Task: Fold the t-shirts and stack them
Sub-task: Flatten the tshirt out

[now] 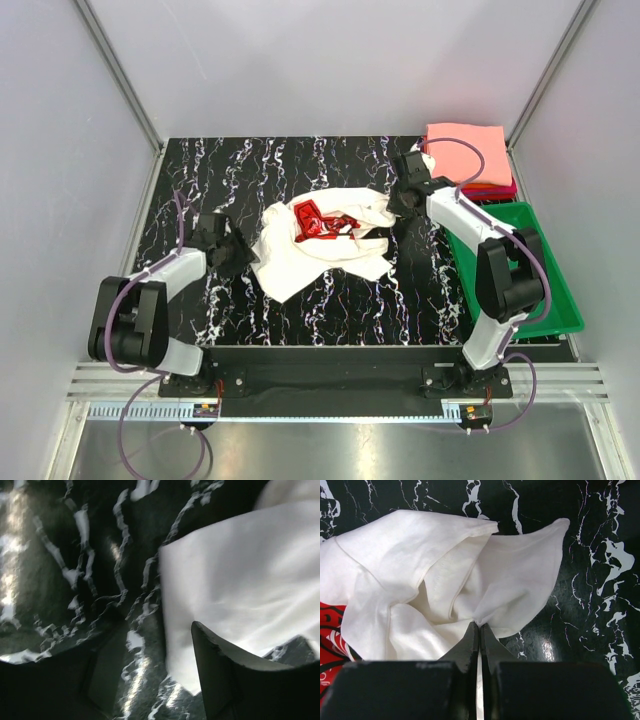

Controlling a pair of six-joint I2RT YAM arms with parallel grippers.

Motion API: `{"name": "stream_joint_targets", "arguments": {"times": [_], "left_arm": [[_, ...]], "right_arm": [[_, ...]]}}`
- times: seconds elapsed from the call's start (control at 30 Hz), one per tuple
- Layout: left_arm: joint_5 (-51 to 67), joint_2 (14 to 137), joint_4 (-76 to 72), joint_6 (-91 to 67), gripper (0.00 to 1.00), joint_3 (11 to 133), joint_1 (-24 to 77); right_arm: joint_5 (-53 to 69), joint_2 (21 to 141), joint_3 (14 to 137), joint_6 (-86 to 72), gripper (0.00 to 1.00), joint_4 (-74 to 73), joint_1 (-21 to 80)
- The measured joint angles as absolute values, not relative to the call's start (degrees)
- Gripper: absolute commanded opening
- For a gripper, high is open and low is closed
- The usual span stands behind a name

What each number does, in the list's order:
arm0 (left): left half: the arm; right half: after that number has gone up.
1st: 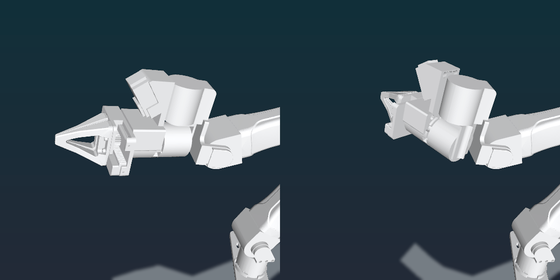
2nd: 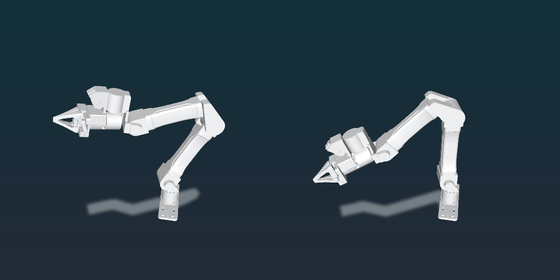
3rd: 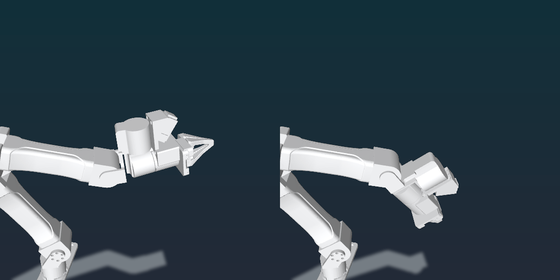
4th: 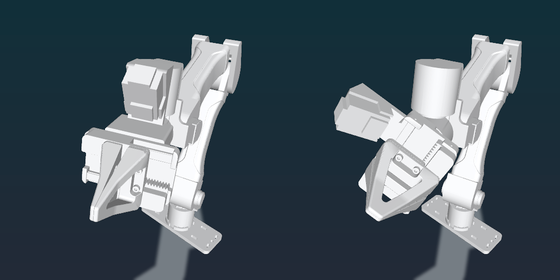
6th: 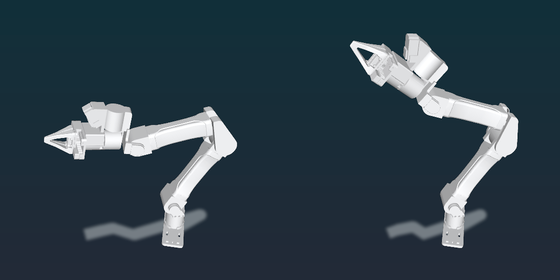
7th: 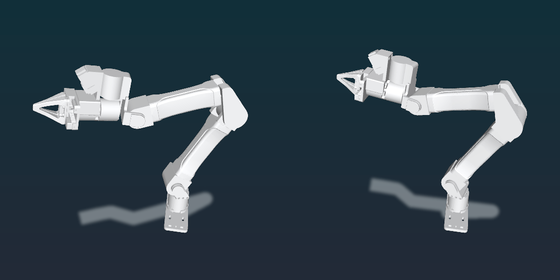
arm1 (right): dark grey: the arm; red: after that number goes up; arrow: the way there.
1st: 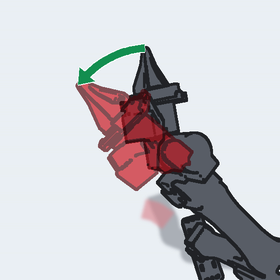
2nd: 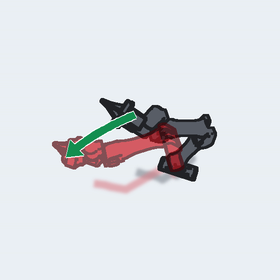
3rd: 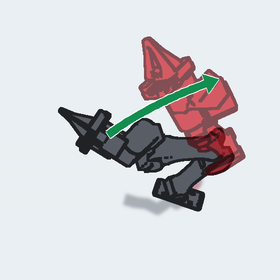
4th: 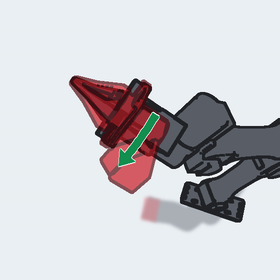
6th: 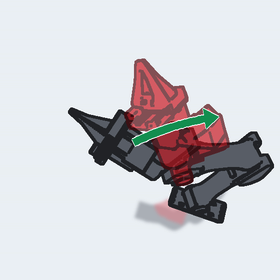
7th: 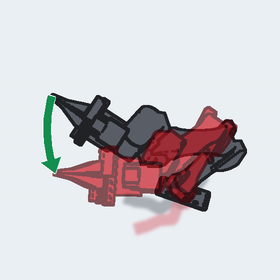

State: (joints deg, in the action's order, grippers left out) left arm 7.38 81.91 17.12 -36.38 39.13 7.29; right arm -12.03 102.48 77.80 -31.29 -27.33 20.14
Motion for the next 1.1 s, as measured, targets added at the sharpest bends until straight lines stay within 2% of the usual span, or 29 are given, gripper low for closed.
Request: {"name": "stream_joint_targets", "arguments": {"times": [0.07, 0.2, 0.37, 0.4, 0.5, 0.67, 0.7, 0.77, 0.87, 0.97, 1.0, 1.03, 1.1], "left_arm": [[8.14, 82.15, 12.95, -37.15, 0.55, 39.27, 7.31], [9.17, 85.10, 8.99, -37.67, 0.44, 40.29, 7.62], [10.37, 88.09, 7.49, -38.30, 0.02, 40.58, 8.45], [10.15, 88.14, 8.29, -38.06, 0.00, 40.91, 8.86], [5.93, 87.37, 15.22, -36.27, 0.00, 44.69, 11.99], [-5.23, 80.49, 26.09, -33.04, 0.00, 55.64, 22.72], [-6.72, 79.31, 27.53, -32.56, 0.04, 58.22, 24.99], [-9.17, 78.41, 29.21, -31.59, 0.05, 62.94, 28.18], [-11.75, 82.30, 31.46, -30.24, 0.05, 67.96, 29.74], [-11.42, 91.37, 32.45, -29.54, 0.07, 70.96, 30.09], [-11.16, 93.97, 32.91, -29.39, 0.09, 71.48, 30.24], [-10.70, 97.36, 33.28, -28.97, 0.21, 72.14, 30.72], [-9.04, 102.52, 34.06, -27.77, 0.35, 73.17, 32.38]], "right_arm": [[-11.35, 101.43, 77.10, -31.29, 0.00, -27.29, 20.14], [-10.94, 99.39, 75.77, -31.29, 0.00, -27.31, 20.12], [-10.87, 97.17, 74.39, -31.11, 0.00, -27.31, 20.12], [-10.87, 96.90, 74.32, -31.05, 0.00, -27.31, 20.12], [-10.92, 96.23, 74.13, -30.48, 0.00, -27.31, 20.10], [-11.46, 94.04, 72.47, -29.76, 0.00, -27.90, 18.83], [-11.62, 93.30, 72.14, -29.63, 0.00, -28.34, 18.17], [-12.05, 91.96, 71.75, -29.32, 0.00, -28.80, 16.71], [-12.60, 90.72, 71.61, -28.91, 0.00, -29.08, 15.25], [-12.84, 90.21, 71.53, -28.69, 0.00, -29.45, 14.83], [-12.82, 90.19, 71.44, -28.67, 0.00, -29.45, 14.85], [-12.80, 90.19, 71.37, -28.64, 0.00, -29.54, 14.90], [-12.80, 90.19, 71.24, -28.64, 0.00, -29.82, 14.90]]}}
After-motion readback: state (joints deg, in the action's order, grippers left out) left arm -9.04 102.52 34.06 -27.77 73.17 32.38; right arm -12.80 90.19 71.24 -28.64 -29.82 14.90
